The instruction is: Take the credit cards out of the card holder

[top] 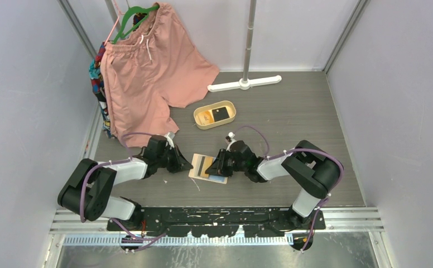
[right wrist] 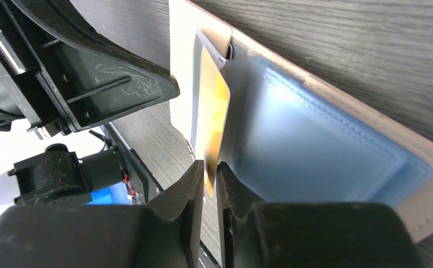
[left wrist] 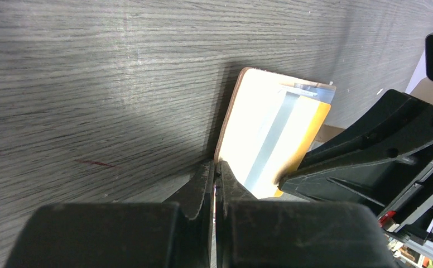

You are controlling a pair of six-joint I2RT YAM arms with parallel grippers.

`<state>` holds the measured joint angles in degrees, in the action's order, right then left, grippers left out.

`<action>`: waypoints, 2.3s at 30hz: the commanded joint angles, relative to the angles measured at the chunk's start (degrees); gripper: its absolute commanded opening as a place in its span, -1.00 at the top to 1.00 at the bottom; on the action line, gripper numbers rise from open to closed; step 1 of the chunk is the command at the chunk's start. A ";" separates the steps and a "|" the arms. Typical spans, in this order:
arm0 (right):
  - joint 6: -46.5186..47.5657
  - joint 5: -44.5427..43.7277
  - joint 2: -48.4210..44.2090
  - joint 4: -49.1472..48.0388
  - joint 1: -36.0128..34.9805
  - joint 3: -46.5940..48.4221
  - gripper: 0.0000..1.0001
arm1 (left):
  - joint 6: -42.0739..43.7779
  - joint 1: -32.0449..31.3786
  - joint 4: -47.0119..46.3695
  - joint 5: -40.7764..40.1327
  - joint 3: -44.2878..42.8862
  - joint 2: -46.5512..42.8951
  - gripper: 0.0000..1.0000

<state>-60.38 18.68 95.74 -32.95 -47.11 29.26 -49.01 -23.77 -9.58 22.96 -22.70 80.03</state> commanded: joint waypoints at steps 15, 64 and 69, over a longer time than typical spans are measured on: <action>0.94 0.35 -2.19 -1.41 0.71 -2.14 0.95 | 3.22 -0.49 8.60 -7.76 2.23 3.63 1.00; -6.82 -1.80 11.46 -20.46 0.97 2.38 0.22 | 3.13 -1.31 8.88 -8.19 1.96 4.12 1.00; -7.47 0.01 12.93 -22.52 0.94 3.43 0.25 | 3.14 -1.32 8.79 -8.02 1.74 4.54 1.00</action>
<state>-66.35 14.22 106.52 -50.33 -44.45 31.22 -49.06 -24.32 -9.93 22.44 -23.35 81.14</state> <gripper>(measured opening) 0.375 0.009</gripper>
